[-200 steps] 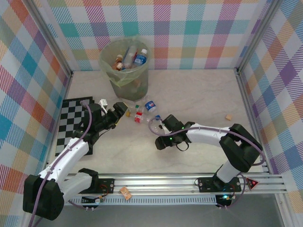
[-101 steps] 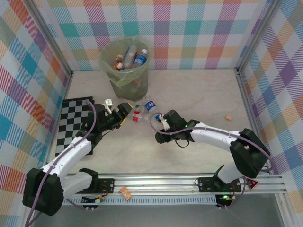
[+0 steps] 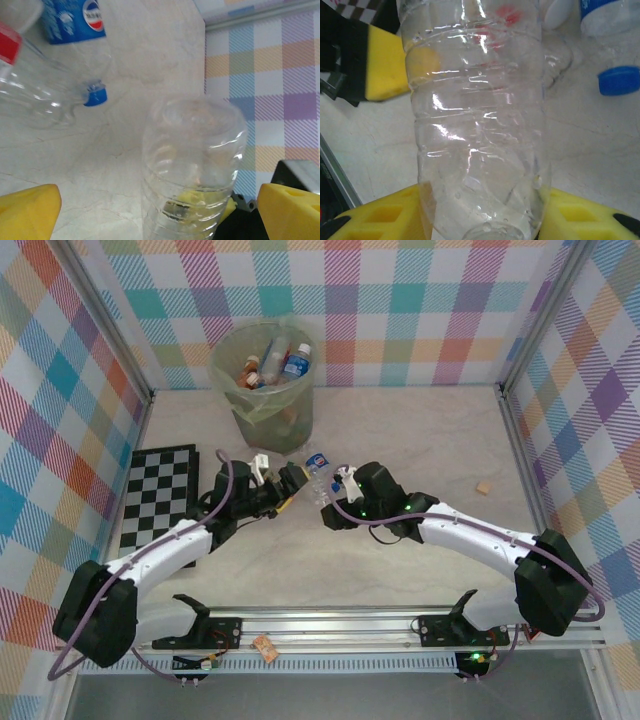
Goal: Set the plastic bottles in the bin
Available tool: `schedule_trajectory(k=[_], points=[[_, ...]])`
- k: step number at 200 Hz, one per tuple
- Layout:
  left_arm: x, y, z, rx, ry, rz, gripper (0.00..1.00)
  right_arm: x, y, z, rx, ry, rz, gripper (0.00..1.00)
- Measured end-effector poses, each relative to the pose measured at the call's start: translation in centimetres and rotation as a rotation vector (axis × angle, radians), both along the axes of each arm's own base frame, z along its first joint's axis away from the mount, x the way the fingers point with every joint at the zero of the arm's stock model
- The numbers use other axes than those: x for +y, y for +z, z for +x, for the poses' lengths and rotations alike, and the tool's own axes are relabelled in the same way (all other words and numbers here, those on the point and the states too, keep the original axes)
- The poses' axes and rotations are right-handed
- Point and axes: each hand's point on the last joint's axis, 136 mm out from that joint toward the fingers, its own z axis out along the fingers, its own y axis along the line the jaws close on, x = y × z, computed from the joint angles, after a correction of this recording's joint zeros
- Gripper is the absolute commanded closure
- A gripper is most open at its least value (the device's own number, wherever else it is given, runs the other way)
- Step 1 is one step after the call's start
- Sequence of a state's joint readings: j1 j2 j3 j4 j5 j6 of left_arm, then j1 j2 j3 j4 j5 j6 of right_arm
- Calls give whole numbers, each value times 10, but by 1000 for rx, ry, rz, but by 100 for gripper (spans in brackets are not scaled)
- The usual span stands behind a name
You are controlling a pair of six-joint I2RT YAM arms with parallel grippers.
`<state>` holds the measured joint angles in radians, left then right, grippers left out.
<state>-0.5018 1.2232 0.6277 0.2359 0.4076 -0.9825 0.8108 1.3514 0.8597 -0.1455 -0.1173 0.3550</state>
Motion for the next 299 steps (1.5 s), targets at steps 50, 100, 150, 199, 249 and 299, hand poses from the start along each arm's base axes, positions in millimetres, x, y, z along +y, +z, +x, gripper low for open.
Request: schedule_trajectory(k=[50,100,150,199,249,299], points=[[-35,-5,5,9,-51,-52,20,7,8,4,-18,-1,45,51],[-49,-5,13,8,-54,-97,42,8,6,6,-8,-11,45,47],[-50,-3,15,5,-50,-102,44,3,5,11,-15,-31,37,24],[-47,0,21,0,-50,-60,45,-31,40,19,-65,-110,79,11],[-14,60,51,-134,-9,62,49,-80,65,25,-124,-240,87,11],[45,227,102,-520,111,187,54,-96,31,18,-45,-279,5,11]])
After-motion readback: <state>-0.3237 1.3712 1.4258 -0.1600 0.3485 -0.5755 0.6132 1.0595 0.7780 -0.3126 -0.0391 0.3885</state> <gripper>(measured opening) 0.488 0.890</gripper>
